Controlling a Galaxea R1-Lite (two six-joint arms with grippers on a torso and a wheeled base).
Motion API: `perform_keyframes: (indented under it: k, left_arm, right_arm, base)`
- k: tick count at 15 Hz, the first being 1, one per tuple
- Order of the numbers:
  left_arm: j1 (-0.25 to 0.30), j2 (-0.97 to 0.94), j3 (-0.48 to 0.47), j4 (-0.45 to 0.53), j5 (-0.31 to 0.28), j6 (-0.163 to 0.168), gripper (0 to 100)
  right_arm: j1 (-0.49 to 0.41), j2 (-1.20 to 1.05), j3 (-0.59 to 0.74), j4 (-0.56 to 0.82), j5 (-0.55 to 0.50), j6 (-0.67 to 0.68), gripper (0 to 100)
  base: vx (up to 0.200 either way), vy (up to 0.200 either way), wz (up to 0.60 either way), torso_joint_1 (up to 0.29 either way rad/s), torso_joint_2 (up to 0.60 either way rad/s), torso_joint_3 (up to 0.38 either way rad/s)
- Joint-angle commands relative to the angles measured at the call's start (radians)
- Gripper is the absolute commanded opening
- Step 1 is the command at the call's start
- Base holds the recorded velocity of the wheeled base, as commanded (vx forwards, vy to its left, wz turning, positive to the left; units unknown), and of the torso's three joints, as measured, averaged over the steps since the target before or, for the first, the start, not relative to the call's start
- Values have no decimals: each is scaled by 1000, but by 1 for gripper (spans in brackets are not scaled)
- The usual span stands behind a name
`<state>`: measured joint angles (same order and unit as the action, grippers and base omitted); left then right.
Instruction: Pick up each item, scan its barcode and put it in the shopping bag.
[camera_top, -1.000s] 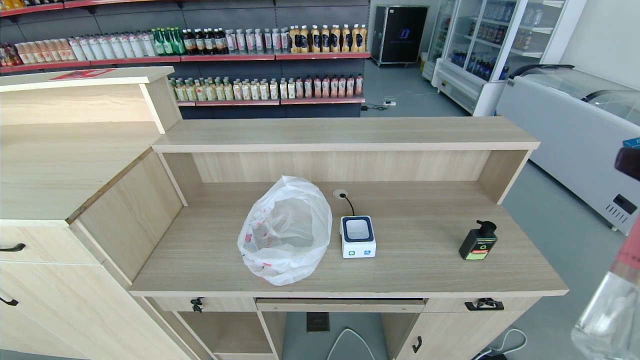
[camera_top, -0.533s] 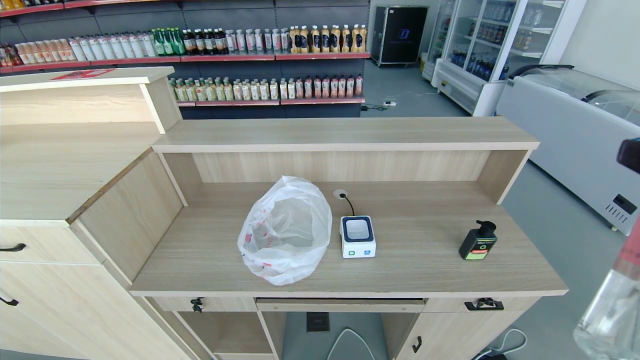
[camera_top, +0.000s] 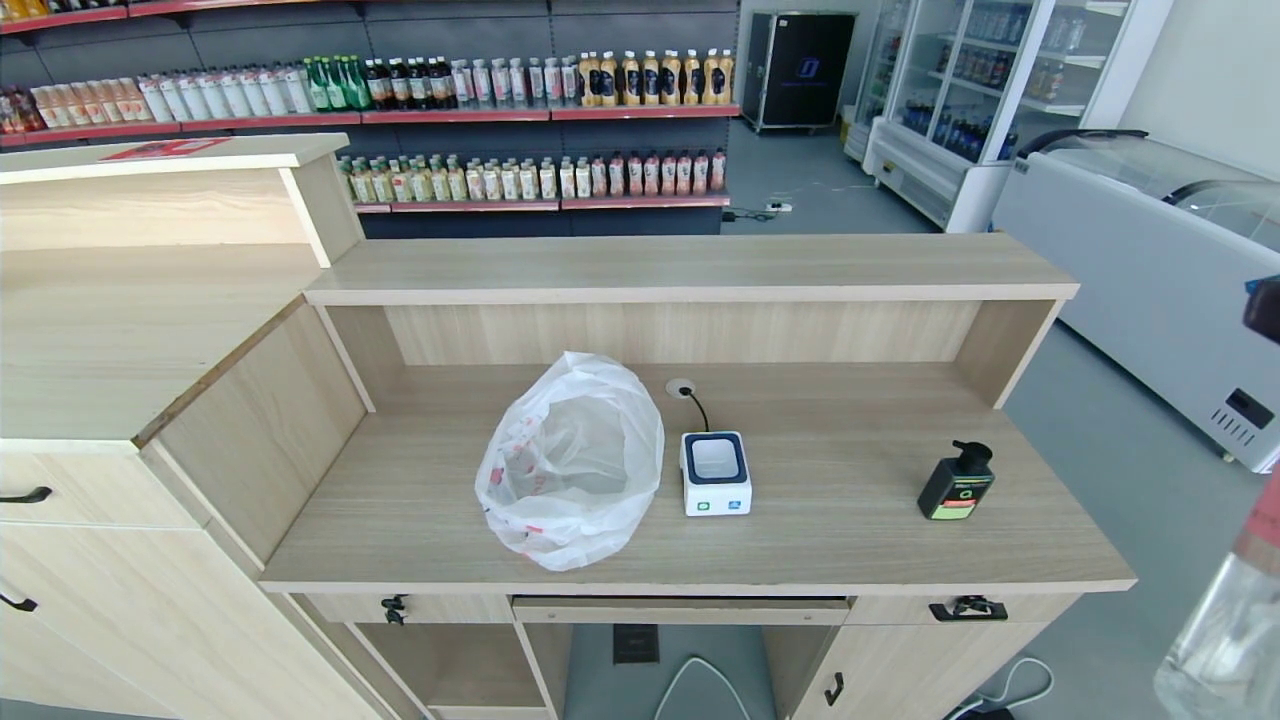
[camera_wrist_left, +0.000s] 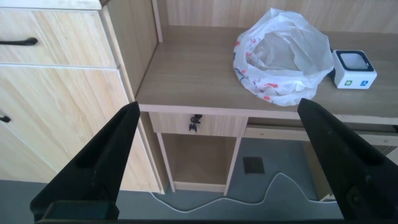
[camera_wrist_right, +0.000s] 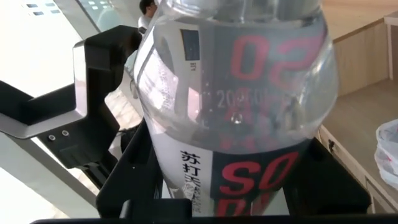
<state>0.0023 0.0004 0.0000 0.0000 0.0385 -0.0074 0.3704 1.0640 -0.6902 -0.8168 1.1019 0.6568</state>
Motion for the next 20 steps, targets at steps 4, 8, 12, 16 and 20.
perform_keyframes:
  k: [4, 8, 12, 16, 20]
  left_arm:
    - [1, 0, 0, 0, 1, 0, 100]
    - [1, 0, 0, 0, 0, 0, 100]
    - [1, 0, 0, 0, 0, 0, 100]
    - [1, 0, 0, 0, 0, 0, 100]
    - [1, 0, 0, 0, 0, 0, 100]
  right_arm:
    - [21, -12, -3, 2, -1, -2, 0]
    - [12, -15, 6, 5, -1, -43, 0]
    - [-291, 34, 11, 209, -62, -436, 0]
    - [-496, 65, 38, 406, -390, -732, 0]
    - [-512, 71, 103, 387, -698, -681, 0]
  base:
    - [0, 0, 0, 0, 0, 0]
    - [0, 0, 0, 0, 0, 0]
    - [0, 0, 0, 0, 0, 0]
    - [0, 0, 0, 0, 0, 0]
    - [0, 0, 0, 0, 0, 0]
